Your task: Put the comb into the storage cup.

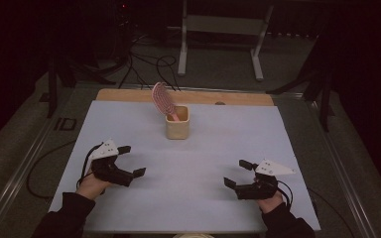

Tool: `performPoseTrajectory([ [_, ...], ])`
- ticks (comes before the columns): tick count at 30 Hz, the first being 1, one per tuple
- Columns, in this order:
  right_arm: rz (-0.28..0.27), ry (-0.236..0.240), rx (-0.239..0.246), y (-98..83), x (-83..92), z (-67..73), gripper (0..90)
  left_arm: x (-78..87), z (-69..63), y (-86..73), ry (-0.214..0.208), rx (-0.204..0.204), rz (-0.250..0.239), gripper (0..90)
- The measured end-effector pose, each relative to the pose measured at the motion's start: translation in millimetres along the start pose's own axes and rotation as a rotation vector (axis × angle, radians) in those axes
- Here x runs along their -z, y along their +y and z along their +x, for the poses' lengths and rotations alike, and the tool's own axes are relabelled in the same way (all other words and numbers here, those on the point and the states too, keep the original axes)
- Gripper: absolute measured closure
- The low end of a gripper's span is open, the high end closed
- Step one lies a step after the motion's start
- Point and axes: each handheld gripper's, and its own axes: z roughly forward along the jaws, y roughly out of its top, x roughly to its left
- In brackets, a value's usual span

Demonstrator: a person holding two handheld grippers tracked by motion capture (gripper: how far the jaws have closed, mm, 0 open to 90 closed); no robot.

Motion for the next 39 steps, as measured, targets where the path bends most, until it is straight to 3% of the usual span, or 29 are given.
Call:
performPoseTrajectory([
  [8,-0.002,0.003,-0.002,-0.2,-0.3,0.1,9.9,5.7,1.9,-27.0,0.018,0.036,0.025,0.0],
  [20,0.003,0.002,-0.003,-1.1,-0.7,-0.3,9.9,20.0,0.9,-55.4,0.071,0.050,0.052,0.0],
  [39,0.010,0.007,-0.003,-3.2,-2.1,-1.9,9.9,21.4,-0.8,-58.2,0.089,0.054,0.045,0.0],
])
